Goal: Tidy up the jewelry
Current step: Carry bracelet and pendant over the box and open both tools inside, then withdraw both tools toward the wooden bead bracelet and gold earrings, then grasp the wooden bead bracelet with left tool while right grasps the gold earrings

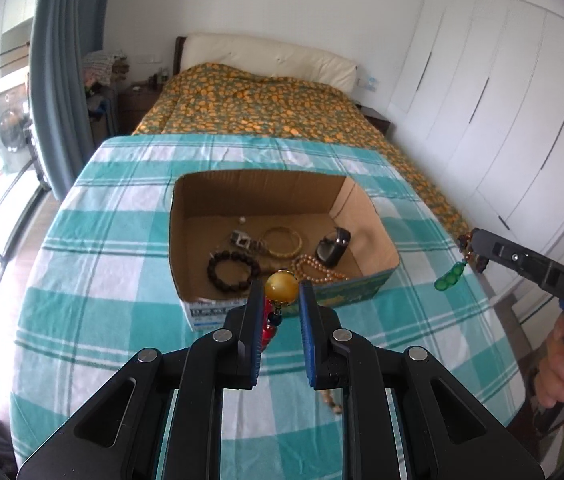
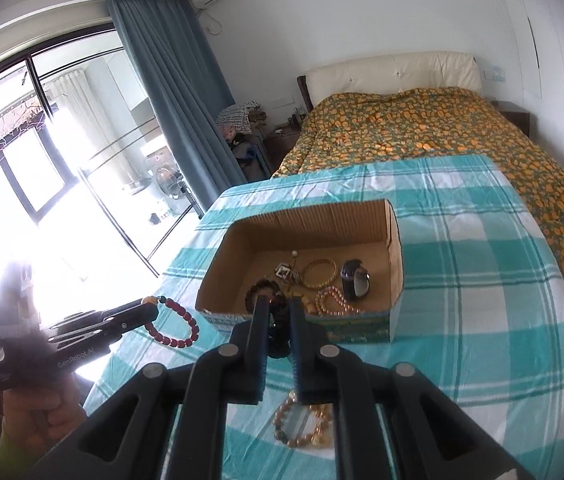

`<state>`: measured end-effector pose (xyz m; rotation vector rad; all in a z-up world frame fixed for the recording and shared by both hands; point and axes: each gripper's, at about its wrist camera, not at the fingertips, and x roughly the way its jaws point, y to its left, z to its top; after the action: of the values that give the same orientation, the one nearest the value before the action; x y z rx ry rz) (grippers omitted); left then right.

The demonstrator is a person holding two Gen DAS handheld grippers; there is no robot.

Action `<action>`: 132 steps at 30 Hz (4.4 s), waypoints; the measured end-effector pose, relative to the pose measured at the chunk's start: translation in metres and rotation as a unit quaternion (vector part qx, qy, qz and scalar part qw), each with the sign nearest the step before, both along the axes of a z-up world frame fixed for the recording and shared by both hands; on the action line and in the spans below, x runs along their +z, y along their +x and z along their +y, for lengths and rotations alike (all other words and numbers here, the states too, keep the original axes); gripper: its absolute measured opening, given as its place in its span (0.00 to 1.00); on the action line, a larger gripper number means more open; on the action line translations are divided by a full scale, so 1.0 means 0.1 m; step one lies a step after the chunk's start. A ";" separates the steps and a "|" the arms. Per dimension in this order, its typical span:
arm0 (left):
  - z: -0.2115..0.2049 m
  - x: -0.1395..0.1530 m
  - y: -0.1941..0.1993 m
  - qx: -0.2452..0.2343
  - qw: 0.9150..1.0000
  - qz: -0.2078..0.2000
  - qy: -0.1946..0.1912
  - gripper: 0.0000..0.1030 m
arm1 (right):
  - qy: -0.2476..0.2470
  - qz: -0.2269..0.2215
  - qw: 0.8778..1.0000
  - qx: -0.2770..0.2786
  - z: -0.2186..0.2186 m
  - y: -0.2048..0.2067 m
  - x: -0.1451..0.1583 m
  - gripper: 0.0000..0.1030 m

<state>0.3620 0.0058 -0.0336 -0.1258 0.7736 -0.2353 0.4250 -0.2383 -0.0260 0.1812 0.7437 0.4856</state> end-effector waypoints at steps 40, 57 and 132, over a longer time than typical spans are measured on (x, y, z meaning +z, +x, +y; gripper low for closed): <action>-0.13 -1.16 -0.52 0.018 0.997 0.071 0.038 0.73 | -0.095 -0.007 0.995 -0.027 0.11 -0.23 -0.92 0.56; -0.74 -1.63 -0.31 0.005 0.992 0.108 0.065 0.73 | -0.062 0.050 0.993 -0.089 -0.47 -1.07 -1.51 0.56; -0.10 -0.96 -0.87 -0.039 0.995 0.086 -0.018 0.09 | -0.041 0.070 0.996 -0.030 -0.36 -0.98 -1.02 0.29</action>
<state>0.2752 -0.0045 -0.1297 -0.1508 0.9472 -0.3163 0.3267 -0.2747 -0.1278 0.1620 0.8920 0.3883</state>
